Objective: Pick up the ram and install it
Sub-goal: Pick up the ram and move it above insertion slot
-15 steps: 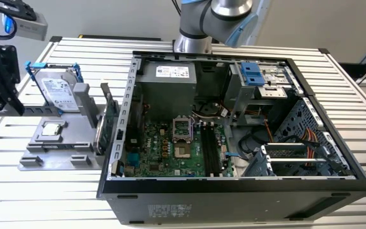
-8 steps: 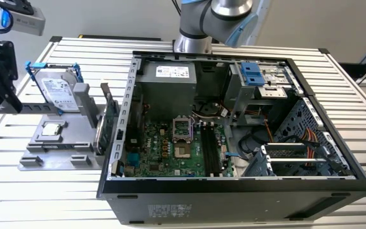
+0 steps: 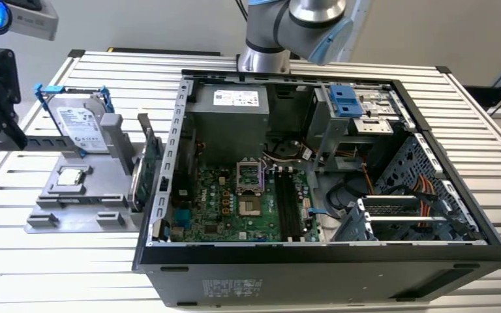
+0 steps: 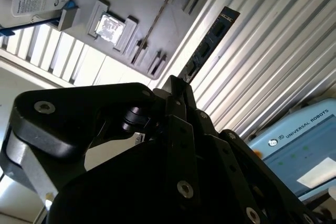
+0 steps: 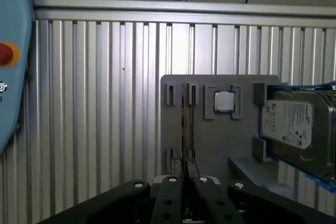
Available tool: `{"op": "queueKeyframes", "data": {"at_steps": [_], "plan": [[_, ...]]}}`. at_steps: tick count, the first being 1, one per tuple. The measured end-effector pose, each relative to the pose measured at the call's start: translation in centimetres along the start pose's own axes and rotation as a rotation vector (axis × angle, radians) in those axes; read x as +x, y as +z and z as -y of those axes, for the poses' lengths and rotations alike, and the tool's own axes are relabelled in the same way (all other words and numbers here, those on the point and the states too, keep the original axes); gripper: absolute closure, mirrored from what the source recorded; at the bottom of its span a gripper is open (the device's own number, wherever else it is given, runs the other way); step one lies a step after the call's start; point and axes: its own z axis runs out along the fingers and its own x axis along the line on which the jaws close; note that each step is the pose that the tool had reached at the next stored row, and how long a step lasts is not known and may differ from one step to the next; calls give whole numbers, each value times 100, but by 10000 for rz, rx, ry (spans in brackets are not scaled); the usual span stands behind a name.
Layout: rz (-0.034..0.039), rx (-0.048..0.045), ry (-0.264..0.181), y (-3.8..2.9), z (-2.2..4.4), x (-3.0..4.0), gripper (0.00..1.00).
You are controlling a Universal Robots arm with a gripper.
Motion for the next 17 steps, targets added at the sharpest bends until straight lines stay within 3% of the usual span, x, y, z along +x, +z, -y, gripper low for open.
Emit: {"op": "queueKeyframes", "data": {"at_steps": [10, 17], "plan": [[0, 7, 0, -34, 1, -2, 100], [1, 8, 1, -36, 63, -2, 100]]}}
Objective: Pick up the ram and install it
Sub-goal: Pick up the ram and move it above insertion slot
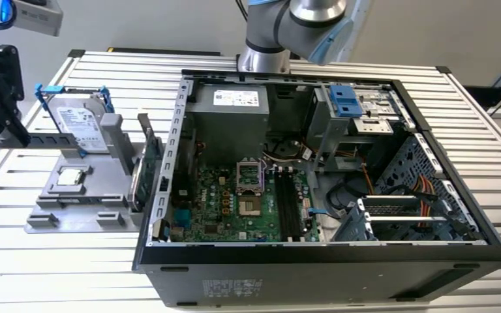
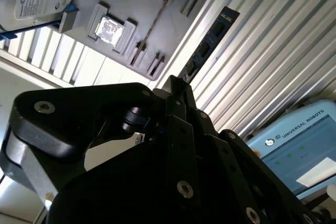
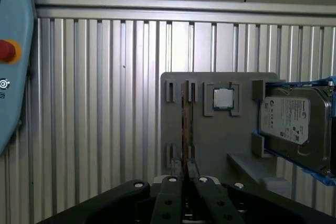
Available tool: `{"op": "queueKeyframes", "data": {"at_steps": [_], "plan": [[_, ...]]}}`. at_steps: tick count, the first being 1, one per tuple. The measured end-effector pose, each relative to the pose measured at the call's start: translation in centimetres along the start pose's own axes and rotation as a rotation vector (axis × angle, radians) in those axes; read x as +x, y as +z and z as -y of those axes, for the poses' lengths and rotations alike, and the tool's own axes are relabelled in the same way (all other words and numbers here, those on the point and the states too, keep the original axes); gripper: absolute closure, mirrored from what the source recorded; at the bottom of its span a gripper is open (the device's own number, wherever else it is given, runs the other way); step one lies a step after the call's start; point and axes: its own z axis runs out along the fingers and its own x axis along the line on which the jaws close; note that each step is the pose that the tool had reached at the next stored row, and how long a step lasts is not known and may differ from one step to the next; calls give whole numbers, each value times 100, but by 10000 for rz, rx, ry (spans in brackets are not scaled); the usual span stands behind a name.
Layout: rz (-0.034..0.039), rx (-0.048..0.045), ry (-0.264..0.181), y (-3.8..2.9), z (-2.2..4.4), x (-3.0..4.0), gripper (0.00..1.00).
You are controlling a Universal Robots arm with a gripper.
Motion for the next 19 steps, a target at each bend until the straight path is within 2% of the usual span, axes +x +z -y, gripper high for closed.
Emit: {"op": "queueKeyframes", "data": {"at_steps": [19], "plan": [[-1, 0, 0, -4, 206, 0, 100]]}}
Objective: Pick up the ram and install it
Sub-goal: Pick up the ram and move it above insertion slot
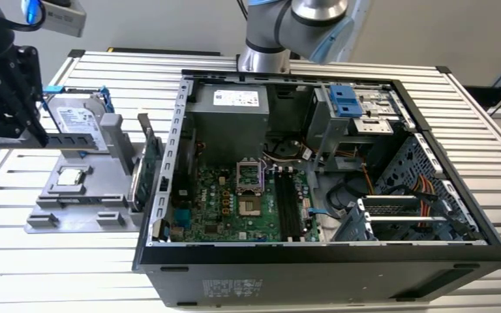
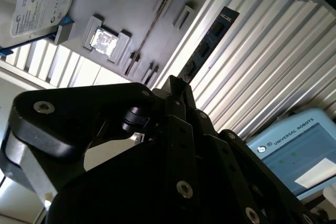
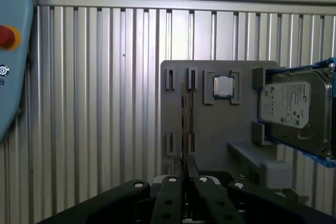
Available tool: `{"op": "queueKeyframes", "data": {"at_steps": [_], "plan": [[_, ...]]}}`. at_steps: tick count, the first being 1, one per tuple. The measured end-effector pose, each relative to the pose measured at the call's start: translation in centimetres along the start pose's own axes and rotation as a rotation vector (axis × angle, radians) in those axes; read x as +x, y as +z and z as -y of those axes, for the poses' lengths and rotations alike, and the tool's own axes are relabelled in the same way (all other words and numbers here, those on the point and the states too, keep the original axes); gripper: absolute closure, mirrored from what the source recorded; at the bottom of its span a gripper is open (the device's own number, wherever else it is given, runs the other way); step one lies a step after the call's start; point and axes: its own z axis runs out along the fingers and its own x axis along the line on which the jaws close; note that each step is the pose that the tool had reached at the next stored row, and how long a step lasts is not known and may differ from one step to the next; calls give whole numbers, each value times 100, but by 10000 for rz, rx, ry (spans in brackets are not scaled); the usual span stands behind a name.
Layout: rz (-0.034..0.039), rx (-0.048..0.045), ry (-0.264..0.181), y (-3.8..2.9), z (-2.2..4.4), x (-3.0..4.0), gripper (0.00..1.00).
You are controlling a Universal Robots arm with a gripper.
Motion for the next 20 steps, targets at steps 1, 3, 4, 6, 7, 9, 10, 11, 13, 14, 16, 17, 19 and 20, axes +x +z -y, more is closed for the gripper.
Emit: {"op": "queueKeyframes", "data": {"at_steps": [1, 3, 4, 6, 7, 9, 10, 11, 13, 14, 16, 17, 19, 20], "plan": [[0, 0, 0, 0, 11, 0, 100], [1, 0, 0, 0, 34, 0, 100], [0, 0, 0, -1, 44, 0, 100], [0, 0, 0, -1, 65, 0, 100], [0, 0, 0, -1, 76, 0, 100], [1, 0, 0, -1, 96, 0, 100], [1, 1, 0, -1, 107, 0, 100], [1, 1, 0, -1, 117, 0, 100], [0, 0, 0, -2, 139, 0, 100], [0, 0, 0, -2, 152, 0, 100], [1, 1, 0, -3, 180, 0, 100], [1, 0, 0, -3, 193, 0, 100], [0, 0, 0, -4, 221, 0, 100], [0, 0, 0, -4, 234, 0, 100]]}}
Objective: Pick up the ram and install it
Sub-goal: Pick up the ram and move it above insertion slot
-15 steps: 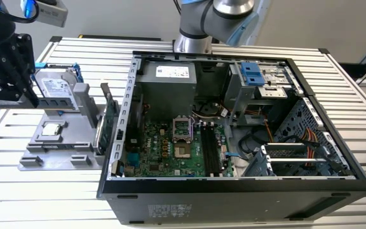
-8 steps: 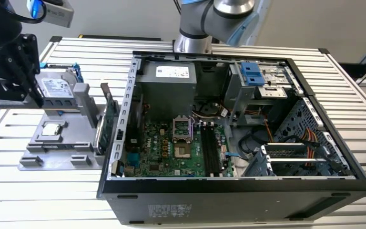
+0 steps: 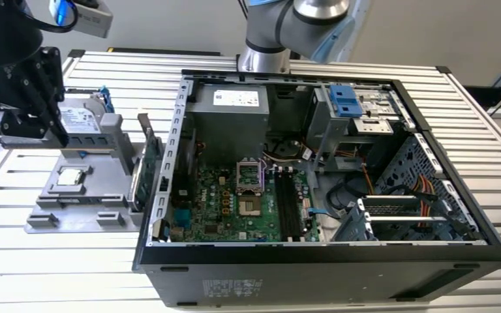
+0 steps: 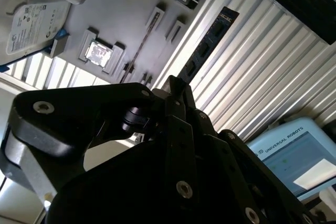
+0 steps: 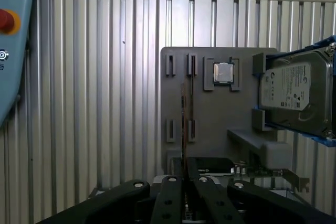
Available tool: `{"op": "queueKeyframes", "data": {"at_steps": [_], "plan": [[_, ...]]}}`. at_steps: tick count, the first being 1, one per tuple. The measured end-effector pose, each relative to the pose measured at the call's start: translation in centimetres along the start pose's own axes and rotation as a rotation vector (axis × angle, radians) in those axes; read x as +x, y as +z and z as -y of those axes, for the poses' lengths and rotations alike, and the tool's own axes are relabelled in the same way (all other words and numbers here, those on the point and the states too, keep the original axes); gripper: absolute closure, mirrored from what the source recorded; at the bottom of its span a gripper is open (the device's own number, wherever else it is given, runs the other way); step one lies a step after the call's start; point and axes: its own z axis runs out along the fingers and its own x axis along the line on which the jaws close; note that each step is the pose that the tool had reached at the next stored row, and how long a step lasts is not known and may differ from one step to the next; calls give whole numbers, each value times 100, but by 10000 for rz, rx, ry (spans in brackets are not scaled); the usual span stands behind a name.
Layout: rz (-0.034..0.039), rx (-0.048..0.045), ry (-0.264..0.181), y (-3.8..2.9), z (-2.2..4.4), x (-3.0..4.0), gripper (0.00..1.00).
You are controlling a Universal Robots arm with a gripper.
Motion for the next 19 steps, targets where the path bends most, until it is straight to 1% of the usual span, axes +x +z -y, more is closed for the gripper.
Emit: {"op": "queueKeyframes", "data": {"at_steps": [19], "plan": [[1, 1, -1, -4, 286, 0, 100]]}}
